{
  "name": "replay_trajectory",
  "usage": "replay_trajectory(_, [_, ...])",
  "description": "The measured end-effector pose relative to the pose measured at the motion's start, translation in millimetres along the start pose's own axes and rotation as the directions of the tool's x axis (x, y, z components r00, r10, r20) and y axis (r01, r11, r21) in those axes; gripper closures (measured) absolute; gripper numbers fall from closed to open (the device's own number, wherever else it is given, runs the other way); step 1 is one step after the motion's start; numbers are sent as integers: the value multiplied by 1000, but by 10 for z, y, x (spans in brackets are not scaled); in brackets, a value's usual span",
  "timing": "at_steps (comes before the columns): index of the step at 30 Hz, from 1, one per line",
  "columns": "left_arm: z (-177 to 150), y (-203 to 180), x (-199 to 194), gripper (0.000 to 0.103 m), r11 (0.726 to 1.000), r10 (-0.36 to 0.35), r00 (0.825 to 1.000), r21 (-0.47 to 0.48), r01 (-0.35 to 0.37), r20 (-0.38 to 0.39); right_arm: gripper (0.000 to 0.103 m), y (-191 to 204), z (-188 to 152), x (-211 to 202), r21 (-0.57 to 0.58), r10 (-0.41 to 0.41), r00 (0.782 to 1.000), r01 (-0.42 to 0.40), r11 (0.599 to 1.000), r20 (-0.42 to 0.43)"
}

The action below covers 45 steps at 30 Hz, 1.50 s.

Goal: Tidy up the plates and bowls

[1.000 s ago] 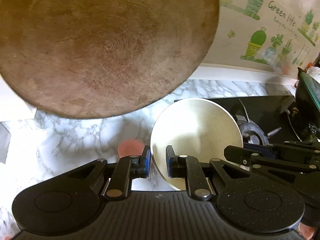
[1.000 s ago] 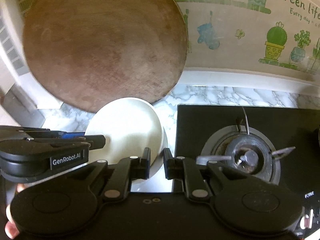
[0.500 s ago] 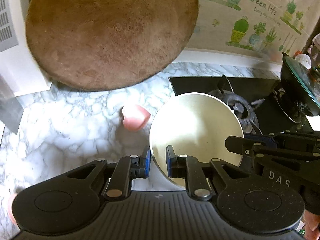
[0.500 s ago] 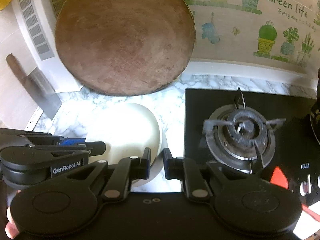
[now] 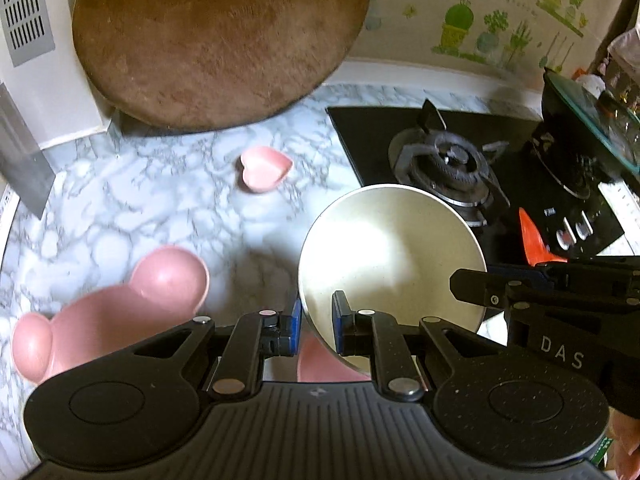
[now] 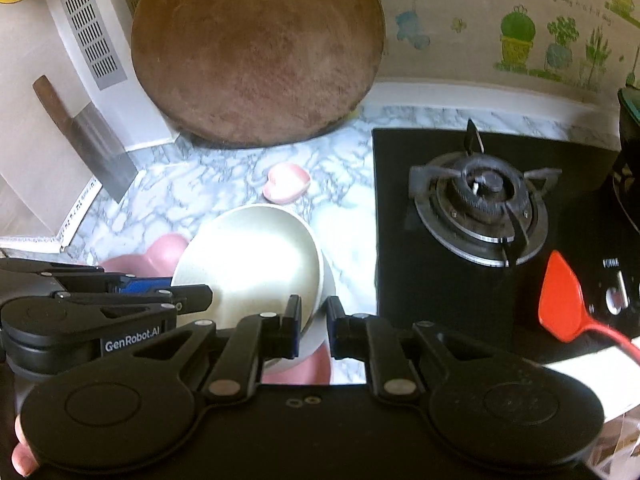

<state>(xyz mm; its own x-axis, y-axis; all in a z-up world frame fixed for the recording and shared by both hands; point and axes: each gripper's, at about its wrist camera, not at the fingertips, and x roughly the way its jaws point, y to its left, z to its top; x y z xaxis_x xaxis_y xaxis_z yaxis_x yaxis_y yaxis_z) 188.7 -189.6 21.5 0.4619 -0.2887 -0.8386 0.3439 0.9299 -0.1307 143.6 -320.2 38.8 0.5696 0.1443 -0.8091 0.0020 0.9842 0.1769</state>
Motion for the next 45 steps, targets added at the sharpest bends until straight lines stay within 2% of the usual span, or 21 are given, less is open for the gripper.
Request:
replay_trajectory(14, [-342,-12,82,88,1000,2,998,4,-2,-60,90,-39,-318,155,42,20,998,-18,999,-61])
replay_trajectory(45, [-462,-7,301,88,1000,19,996,27,-17,-90,89,-76,-474,338,54,35,995,-30,998,-92])
